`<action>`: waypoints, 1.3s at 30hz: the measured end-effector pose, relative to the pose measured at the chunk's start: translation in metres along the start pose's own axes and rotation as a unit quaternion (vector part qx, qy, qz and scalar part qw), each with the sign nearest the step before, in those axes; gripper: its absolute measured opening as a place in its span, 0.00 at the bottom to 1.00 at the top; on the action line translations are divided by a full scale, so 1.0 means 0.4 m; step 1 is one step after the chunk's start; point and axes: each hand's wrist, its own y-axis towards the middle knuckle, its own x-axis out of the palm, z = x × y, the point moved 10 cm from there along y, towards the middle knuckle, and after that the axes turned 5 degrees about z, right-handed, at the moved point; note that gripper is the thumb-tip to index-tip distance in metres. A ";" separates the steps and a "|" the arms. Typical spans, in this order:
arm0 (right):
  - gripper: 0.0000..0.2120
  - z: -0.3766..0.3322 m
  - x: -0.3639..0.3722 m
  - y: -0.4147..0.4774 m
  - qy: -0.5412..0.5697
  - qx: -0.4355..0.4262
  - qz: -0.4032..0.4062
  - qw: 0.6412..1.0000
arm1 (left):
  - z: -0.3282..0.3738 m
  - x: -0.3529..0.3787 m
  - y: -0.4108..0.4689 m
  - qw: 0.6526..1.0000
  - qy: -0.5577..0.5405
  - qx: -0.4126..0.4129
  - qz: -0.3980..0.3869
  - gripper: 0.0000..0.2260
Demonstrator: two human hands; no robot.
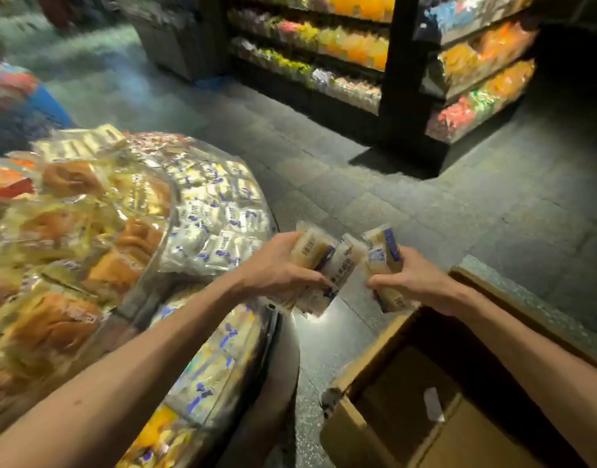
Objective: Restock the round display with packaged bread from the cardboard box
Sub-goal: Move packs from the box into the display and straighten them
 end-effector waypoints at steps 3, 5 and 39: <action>0.10 -0.210 0.232 -0.008 0.148 -0.029 -0.075 0.986 | -0.070 -0.203 -0.208 0.984 -0.142 -0.047 0.095 0.14; 0.12 -0.311 0.404 -0.027 0.202 -0.040 -0.138 0.969 | -0.127 -0.301 -0.349 0.962 -0.209 -0.070 0.163 0.12; 0.46 -0.339 1.056 -0.043 0.408 0.188 -0.321 0.834 | -0.523 -0.442 -0.616 0.835 -0.111 -0.117 0.526 0.29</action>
